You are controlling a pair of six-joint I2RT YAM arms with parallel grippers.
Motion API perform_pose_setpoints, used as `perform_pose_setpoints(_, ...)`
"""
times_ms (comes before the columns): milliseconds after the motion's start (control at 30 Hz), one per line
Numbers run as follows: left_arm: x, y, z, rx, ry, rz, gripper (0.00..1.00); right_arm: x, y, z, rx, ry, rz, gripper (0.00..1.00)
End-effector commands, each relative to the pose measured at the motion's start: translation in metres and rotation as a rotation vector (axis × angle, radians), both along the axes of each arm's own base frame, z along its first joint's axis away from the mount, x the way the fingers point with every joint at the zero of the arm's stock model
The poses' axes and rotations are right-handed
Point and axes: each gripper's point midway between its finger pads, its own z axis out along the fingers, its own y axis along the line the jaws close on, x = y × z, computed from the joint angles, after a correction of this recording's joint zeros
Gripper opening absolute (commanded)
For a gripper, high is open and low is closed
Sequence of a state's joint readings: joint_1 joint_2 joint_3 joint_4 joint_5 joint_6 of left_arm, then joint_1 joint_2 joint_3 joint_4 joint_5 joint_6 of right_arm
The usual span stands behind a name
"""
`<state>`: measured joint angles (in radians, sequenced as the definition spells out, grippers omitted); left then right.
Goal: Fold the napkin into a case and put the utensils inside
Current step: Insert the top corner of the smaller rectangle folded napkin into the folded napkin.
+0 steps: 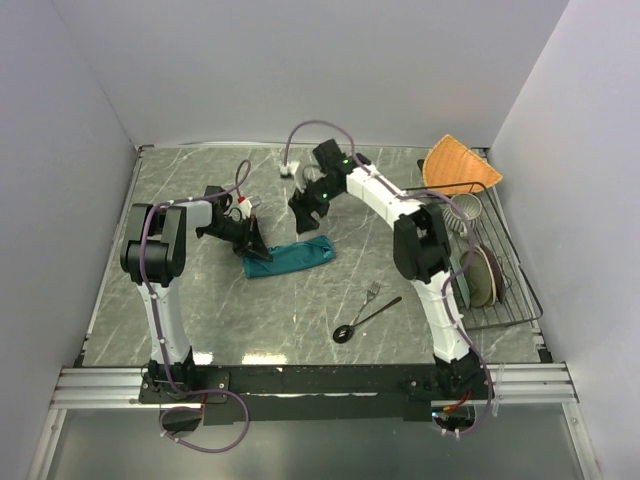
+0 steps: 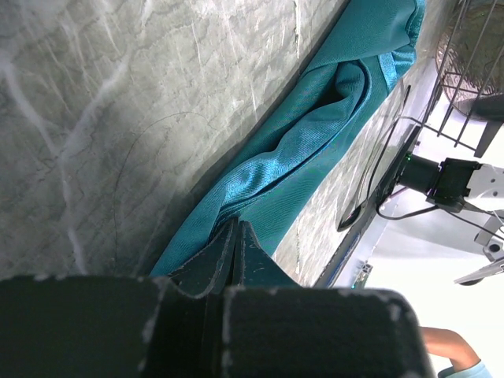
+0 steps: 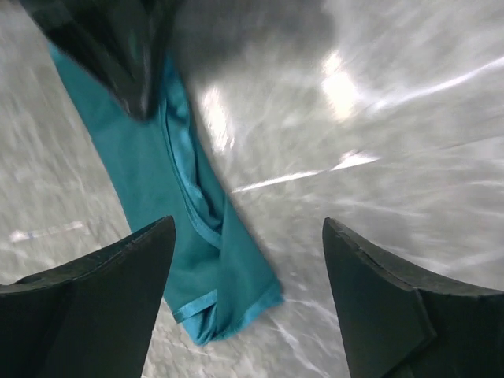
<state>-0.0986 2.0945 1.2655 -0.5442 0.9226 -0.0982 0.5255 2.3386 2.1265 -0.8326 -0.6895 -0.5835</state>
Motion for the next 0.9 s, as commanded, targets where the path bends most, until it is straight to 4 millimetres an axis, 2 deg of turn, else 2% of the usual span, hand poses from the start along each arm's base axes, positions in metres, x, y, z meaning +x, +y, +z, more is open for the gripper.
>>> perform_pose_setpoints(0,0.0,0.016,-0.034,0.124,-0.007,-0.017,0.01,-0.023,0.0,-0.015,-0.055,0.018,0.098,0.88)
perform_pose_setpoints(67,0.0,0.016,-0.034,0.122,-0.009,-0.018,0.01,-0.028,0.003,-0.02,-0.061,0.03,0.099,0.93)
perform_pose_setpoints(100,0.001,0.016,-0.034,0.124,-0.011,-0.018,0.01,-0.03,0.004,-0.023,-0.062,0.041,0.096,1.0)
perform_pose_setpoints(367,0.0,0.015,-0.035,0.119,-0.006,-0.019,0.01,-0.024,0.016,-0.035,-0.059,0.058,0.076,0.99)
perform_pose_setpoints(733,-0.003,0.015,-0.036,0.114,-0.003,-0.023,0.01,-0.035,0.022,-0.053,-0.053,0.149,0.087,0.76)
perform_pose_setpoints(867,-0.002,0.015,-0.034,0.111,-0.007,-0.024,0.01,-0.04,0.021,-0.059,-0.054,0.184,0.086,0.6)
